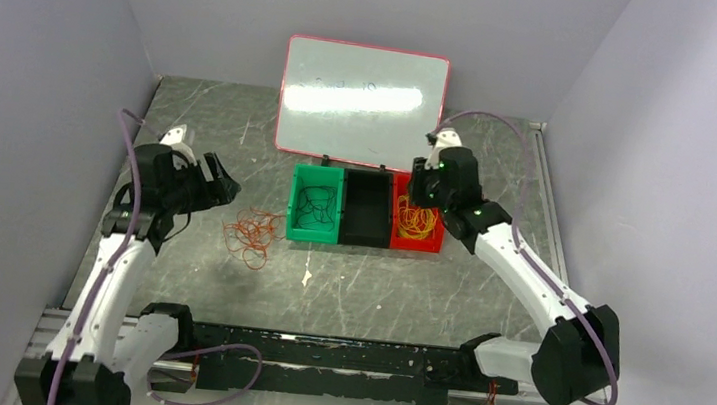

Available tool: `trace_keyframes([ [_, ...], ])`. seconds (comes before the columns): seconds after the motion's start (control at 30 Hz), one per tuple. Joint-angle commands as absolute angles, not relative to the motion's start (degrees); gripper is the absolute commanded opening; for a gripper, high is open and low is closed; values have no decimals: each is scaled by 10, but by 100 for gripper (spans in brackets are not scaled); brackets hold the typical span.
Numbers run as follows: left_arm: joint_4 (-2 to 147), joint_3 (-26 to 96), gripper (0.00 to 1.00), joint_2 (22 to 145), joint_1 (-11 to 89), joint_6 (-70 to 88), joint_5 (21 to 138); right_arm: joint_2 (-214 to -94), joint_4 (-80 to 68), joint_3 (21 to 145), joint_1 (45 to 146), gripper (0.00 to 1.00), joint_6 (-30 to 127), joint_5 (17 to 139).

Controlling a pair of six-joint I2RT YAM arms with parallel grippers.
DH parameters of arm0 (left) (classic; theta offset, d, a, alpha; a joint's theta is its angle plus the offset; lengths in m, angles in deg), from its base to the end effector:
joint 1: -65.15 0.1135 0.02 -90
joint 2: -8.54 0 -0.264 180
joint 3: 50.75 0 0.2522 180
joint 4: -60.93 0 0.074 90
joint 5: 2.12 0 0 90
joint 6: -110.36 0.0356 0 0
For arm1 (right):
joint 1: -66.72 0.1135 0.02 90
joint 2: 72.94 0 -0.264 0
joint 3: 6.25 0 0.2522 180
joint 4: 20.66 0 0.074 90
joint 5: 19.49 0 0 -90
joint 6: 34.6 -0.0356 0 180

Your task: Untangle the cables

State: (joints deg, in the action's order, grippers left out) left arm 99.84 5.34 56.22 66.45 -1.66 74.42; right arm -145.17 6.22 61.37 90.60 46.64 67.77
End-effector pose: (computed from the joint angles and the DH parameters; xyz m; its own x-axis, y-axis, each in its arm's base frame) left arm 0.1855 -0.0041 0.2905 -0.5373 -0.3769 -0.7545 -0.0248 0.9013 -0.4326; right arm 0.2606 0.1135 0.2874 -0.5280 -0.0674 -0.8466 -0.2901 0.9512 0.1052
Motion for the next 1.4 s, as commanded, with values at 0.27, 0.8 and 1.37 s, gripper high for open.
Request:
trace_keyframes([
  [0.27,916,25,72,717,667,-61,750,-1425,64,595,1116,35,414,677],
  [0.8,918,45,62,841,561,-42,908,-1382,83,557,1119,35,437,647],
  [1.37,905,52,53,849,561,-31,877,-1406,66,545,1119,35,433,667],
])
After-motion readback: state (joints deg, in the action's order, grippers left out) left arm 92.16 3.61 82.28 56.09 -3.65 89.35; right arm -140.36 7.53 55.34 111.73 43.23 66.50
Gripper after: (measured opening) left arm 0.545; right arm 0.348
